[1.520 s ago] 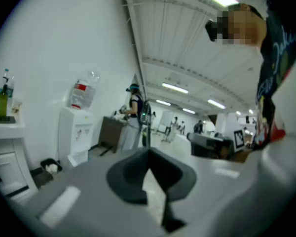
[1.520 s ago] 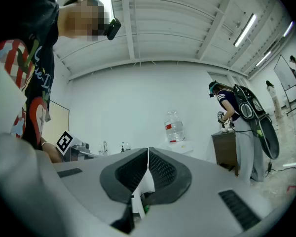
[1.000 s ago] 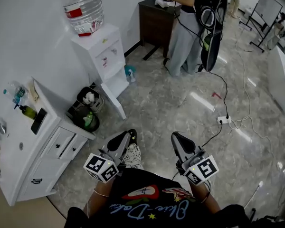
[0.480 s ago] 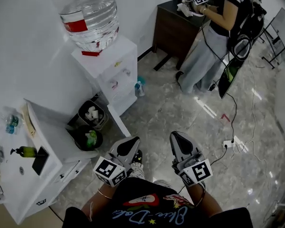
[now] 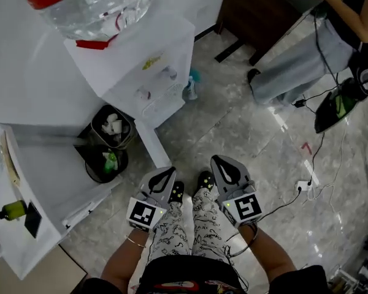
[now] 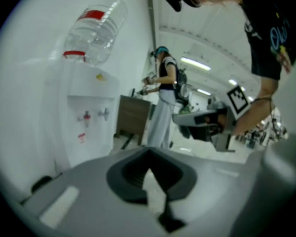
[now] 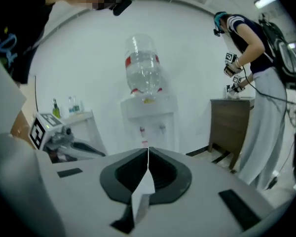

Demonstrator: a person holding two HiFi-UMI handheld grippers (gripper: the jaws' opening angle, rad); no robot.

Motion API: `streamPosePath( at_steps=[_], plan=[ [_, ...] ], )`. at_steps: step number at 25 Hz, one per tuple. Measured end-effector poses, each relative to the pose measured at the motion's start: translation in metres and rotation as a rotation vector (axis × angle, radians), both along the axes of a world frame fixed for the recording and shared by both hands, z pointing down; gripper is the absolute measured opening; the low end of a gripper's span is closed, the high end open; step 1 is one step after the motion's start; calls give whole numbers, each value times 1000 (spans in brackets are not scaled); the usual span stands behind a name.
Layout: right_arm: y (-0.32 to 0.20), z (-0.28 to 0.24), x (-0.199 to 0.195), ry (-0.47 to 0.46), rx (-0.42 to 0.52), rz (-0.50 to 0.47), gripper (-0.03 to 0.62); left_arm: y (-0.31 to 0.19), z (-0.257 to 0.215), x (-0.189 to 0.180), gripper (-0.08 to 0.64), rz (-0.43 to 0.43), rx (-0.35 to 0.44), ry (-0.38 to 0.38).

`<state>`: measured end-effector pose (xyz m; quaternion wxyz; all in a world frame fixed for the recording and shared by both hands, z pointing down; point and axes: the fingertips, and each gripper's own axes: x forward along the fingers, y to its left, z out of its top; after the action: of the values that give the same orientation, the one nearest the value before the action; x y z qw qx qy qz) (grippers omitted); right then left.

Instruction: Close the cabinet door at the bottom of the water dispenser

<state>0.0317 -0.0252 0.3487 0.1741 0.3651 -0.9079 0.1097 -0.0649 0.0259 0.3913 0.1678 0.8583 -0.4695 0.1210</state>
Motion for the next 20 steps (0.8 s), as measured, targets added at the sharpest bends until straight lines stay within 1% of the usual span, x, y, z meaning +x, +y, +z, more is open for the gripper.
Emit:
streamPosePath(
  at_steps=[1,2,3,4,5,6,8,9,11,13,14,17,18,20],
  plan=[
    [-14,22,-2,85,26,6,17,-11,19,-9,-3,-50,-10,-9],
    [-25,42,-6,141,55,5,17,-18,40,-19,-3,-107,-25,-17],
    [-31,61,-14,155,71,-7,17,-21,62,-30,-3,-160,-47,-31],
    [-33,78,-23,139,69,-30,17,-20,86,-41,-3,-205,-74,-50],
    [-32,97,-33,121,55,-65,17,-18,109,-52,-3,-244,-105,-70],
    [-28,118,-42,121,33,-109,17,-14,131,-62,-3,-282,-139,-87],
    [-22,160,-57,151,-24,-201,15,-11,173,-82,-3,-350,-201,-109],
    [-21,178,-64,160,-46,-243,15,-13,193,-90,-3,-370,-222,-119],
    [-19,208,-76,161,-65,-306,15,-14,227,-100,-3,-361,-250,-170],
    [-13,233,-84,165,-100,-316,15,-5,257,-108,-3,-336,-294,-248],
    [-10,245,-85,187,-116,-317,15,1,269,-113,-3,-344,-320,-266],
    [-5,279,-82,306,-135,-350,15,14,295,-125,-3,-407,-389,-258],
    [-5,286,-82,328,-140,-368,15,18,303,-127,-3,-417,-413,-257],
    [-7,294,-81,342,-152,-392,15,24,314,-125,-3,-418,-453,-242]
  ],
)
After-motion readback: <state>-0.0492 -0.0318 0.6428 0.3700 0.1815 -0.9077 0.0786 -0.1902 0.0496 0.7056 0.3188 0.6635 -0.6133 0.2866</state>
